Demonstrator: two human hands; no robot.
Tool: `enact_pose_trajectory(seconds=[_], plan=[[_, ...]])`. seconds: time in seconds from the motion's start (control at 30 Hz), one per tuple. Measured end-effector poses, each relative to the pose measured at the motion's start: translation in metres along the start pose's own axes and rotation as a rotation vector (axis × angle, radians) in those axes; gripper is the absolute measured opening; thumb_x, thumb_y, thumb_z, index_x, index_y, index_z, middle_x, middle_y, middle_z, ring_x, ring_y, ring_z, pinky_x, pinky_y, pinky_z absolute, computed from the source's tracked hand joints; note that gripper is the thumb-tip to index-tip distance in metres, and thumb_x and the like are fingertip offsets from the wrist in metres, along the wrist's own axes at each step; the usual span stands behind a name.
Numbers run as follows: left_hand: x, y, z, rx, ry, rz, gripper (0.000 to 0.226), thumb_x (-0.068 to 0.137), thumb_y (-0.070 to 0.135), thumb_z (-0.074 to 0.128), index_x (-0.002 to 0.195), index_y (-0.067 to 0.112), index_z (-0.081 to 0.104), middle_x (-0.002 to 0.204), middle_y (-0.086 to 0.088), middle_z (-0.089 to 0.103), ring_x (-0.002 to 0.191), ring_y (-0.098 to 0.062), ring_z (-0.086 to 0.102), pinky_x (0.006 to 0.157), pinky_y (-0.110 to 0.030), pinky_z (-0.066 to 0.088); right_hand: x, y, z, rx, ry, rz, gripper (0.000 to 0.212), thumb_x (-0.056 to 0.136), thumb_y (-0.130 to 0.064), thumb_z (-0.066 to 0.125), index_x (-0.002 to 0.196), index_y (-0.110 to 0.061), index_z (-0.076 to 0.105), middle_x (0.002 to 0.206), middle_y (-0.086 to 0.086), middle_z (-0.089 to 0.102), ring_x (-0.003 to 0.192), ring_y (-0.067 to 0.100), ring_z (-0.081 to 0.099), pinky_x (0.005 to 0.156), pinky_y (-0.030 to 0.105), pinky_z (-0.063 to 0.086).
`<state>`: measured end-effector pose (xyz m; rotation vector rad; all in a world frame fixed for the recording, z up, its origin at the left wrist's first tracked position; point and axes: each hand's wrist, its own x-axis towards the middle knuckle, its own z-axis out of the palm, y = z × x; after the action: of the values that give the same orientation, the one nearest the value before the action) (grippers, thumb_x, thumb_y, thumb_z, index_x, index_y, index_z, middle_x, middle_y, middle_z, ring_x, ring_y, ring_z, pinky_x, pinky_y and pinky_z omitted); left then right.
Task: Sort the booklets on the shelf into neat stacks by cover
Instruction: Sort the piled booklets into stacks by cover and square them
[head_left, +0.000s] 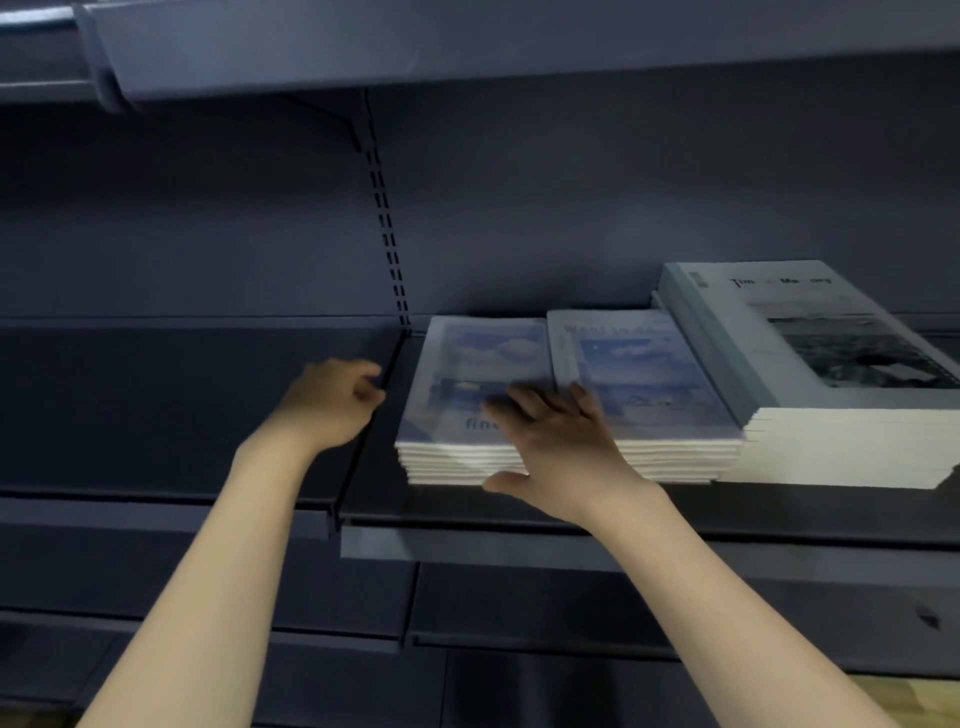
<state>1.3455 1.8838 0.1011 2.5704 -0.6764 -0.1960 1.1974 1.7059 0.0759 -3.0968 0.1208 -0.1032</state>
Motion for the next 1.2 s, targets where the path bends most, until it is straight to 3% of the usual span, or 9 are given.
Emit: enact_pose_trajectory(seconds=[0.13, 0.3, 0.37, 0.43, 0.57, 0.77, 0.97, 1.1, 1.2], plan=[[0.032, 0.027, 0.003, -0.088, 0.084, 0.066, 0.047, 0.096, 0.035, 0.044, 0.138, 0.015, 0.040, 0.133, -0.006, 0.053, 0.122, -0.022, 0.048, 0.099, -0.025, 0.034, 0.000, 0.000, -0.002, 0.051, 0.012, 0.006, 0.067, 0.088, -0.063, 0.038, 0.144, -0.030, 0.021, 0.151, -0.002, 0.019, 0.141, 0.022, 0.012, 0.115, 0.046, 0.000], [0.088, 0.054, 0.020, -0.019, -0.015, 0.083, 0.052, 0.098, 0.041, 0.035, 0.140, 0.010, 0.036, 0.141, -0.010, 0.044, 0.126, -0.026, 0.043, 0.100, -0.031, 0.034, -0.004, 0.005, -0.002, 0.049, 0.026, -0.022, 0.068, 0.088, -0.062, 0.039, 0.144, -0.029, 0.020, 0.151, -0.003, 0.017, 0.141, 0.019, 0.009, 0.113, 0.042, -0.003], [0.109, 0.060, 0.022, 0.043, -0.071, 0.087, 0.042, 0.098, 0.044, 0.031, 0.120, 0.014, 0.050, 0.114, -0.005, 0.057, 0.102, -0.022, 0.054, 0.085, -0.034, 0.040, -0.003, 0.007, -0.001, 0.024, 0.005, -0.023, 0.071, 0.088, -0.060, 0.042, 0.147, -0.031, 0.013, 0.154, -0.003, 0.010, 0.142, 0.018, 0.005, 0.114, 0.043, -0.005], [0.121, 0.068, 0.026, 0.100, -0.117, 0.079, 0.038, 0.098, 0.046, 0.027, 0.087, 0.018, 0.050, 0.082, 0.002, 0.048, 0.078, -0.016, 0.049, 0.074, -0.032, 0.037, -0.002, 0.007, 0.000, 0.021, -0.004, -0.012, 0.075, 0.088, -0.054, 0.048, 0.148, -0.032, 0.009, 0.155, -0.006, 0.008, 0.143, 0.017, 0.005, 0.114, 0.043, -0.006], [0.133, 0.074, 0.043, 0.149, -0.158, 0.065, 0.062, 0.099, 0.047, 0.023, 0.118, -0.002, 0.055, 0.119, -0.021, 0.056, 0.104, -0.033, 0.054, 0.083, -0.034, 0.039, 0.001, 0.005, -0.003, 0.037, 0.004, 0.014, 0.075, 0.088, -0.045, 0.054, 0.148, -0.033, 0.010, 0.154, -0.007, 0.012, 0.142, 0.017, 0.009, 0.115, 0.043, -0.005], [0.134, 0.064, 0.055, 0.083, 0.016, -0.003, 0.061, 0.097, 0.049, 0.026, 0.117, 0.000, 0.058, 0.119, -0.024, 0.057, 0.106, -0.036, 0.055, 0.088, -0.039, 0.047, 0.003, 0.001, 0.000, 0.036, 0.032, 0.032, 0.068, 0.089, -0.046, 0.051, 0.145, -0.035, 0.016, 0.153, -0.007, 0.014, 0.141, 0.018, 0.011, 0.113, 0.043, -0.004], [0.122, 0.060, 0.057, 0.021, 0.044, -0.119, 0.068, 0.097, 0.047, 0.033, 0.141, -0.004, 0.025, 0.141, -0.021, 0.039, 0.126, -0.035, 0.042, 0.095, -0.036, 0.039, 0.005, -0.006, -0.005, 0.027, 0.042, 0.057, 0.061, 0.088, -0.044, 0.052, 0.140, -0.034, 0.023, 0.146, -0.005, 0.024, 0.138, 0.021, 0.018, 0.113, 0.046, 0.001], [0.117, 0.056, 0.051, -0.120, 0.006, -0.137, 0.066, 0.092, 0.051, 0.043, 0.136, 0.002, 0.041, 0.139, -0.017, 0.044, 0.124, -0.030, 0.045, 0.092, -0.030, 0.040, 0.008, -0.014, -0.004, 0.022, -0.003, 0.110, 0.067, 0.090, -0.042, 0.052, 0.145, -0.031, 0.014, 0.152, 0.001, 0.013, 0.142, 0.025, 0.008, 0.115, 0.048, -0.001], [0.109, 0.058, 0.047, -0.163, -0.013, -0.153, 0.071, 0.090, 0.051, 0.048, 0.139, 0.001, 0.035, 0.143, -0.017, 0.039, 0.129, -0.031, 0.041, 0.098, -0.032, 0.038, 0.010, -0.013, -0.005, 0.008, -0.026, 0.111, 0.072, 0.090, -0.040, 0.053, 0.146, -0.031, 0.010, 0.154, 0.000, 0.008, 0.143, 0.025, 0.004, 0.116, 0.049, -0.001]])
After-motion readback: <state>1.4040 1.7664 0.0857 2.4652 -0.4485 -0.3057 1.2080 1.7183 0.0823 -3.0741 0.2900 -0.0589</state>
